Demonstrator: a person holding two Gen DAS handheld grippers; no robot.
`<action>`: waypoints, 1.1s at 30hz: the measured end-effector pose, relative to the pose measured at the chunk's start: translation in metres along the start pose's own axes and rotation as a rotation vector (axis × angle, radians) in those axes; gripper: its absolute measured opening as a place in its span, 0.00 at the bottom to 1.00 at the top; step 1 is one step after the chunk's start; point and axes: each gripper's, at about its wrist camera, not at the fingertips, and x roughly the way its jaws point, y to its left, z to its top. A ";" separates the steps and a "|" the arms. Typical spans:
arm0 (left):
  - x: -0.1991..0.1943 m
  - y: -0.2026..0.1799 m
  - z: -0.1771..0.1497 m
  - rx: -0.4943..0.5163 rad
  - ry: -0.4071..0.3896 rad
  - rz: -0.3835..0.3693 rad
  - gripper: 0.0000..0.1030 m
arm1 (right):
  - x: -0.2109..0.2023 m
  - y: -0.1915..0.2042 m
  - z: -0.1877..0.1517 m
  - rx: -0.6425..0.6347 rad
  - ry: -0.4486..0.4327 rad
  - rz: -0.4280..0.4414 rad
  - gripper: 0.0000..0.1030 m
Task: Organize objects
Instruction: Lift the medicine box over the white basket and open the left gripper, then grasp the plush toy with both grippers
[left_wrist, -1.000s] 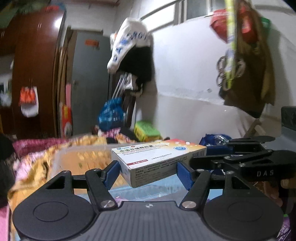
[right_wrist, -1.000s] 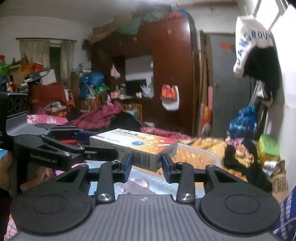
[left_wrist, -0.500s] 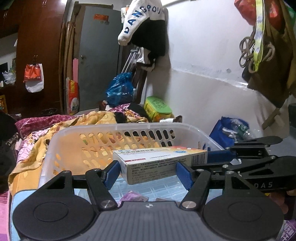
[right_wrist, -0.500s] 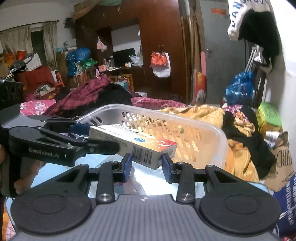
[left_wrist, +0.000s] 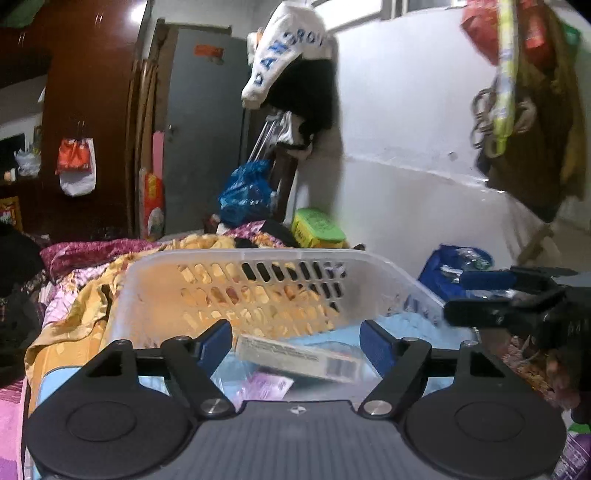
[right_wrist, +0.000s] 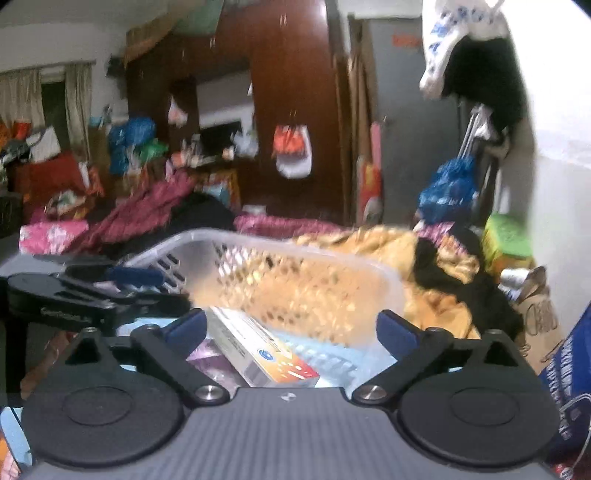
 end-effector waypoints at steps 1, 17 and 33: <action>-0.012 -0.003 -0.005 0.006 -0.015 0.010 0.78 | -0.009 -0.002 -0.004 0.032 -0.017 0.019 1.00; -0.099 0.027 -0.118 -0.188 -0.088 0.034 0.81 | -0.041 0.095 -0.103 0.024 -0.104 0.254 0.73; -0.064 0.054 -0.133 -0.326 -0.032 0.027 0.81 | 0.018 0.121 -0.093 0.073 0.079 0.147 0.42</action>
